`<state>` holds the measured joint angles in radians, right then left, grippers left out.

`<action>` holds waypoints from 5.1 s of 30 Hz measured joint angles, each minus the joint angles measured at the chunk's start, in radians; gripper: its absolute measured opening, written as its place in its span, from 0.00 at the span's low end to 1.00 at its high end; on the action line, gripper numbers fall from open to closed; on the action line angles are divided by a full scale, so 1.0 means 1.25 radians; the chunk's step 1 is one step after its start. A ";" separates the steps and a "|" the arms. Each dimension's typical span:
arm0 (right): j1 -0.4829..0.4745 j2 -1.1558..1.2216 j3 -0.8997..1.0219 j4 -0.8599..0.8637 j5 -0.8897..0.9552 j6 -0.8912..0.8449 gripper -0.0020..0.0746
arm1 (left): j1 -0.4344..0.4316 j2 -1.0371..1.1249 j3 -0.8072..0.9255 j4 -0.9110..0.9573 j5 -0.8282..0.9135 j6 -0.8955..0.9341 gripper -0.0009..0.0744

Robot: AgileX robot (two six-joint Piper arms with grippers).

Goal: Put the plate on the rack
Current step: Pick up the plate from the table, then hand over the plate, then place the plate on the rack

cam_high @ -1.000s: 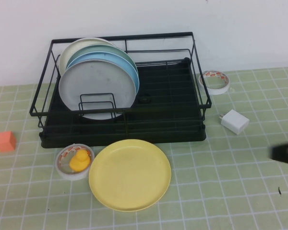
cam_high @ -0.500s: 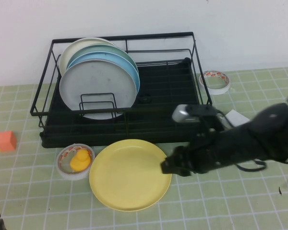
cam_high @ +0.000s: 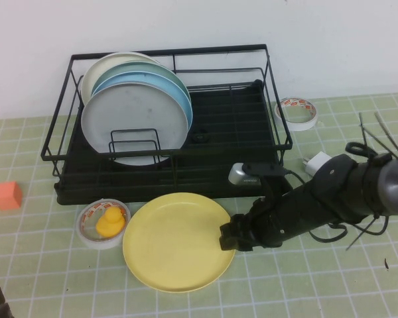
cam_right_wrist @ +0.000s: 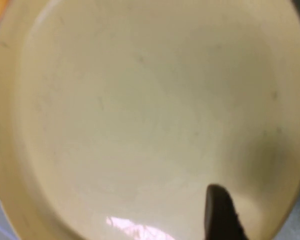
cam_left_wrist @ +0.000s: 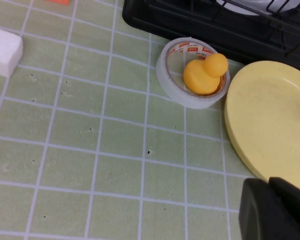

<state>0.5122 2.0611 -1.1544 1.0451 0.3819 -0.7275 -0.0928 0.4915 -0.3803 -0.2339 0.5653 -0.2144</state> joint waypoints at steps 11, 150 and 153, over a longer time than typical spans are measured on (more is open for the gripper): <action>0.000 0.026 -0.020 0.004 0.010 0.003 0.17 | 0.000 0.000 0.000 -0.003 0.000 0.000 0.01; 0.095 -0.718 0.044 -0.715 0.684 0.083 0.03 | -0.112 0.842 -0.589 -0.319 -0.351 1.622 0.14; 0.095 -0.718 0.044 -0.715 0.684 0.083 0.03 | -0.112 0.862 -0.589 -0.335 -0.376 1.622 0.14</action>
<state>0.6314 1.1635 -1.0998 0.1513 1.2372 -0.6243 -0.2324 1.5690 -1.1171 -0.6529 0.0953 1.8125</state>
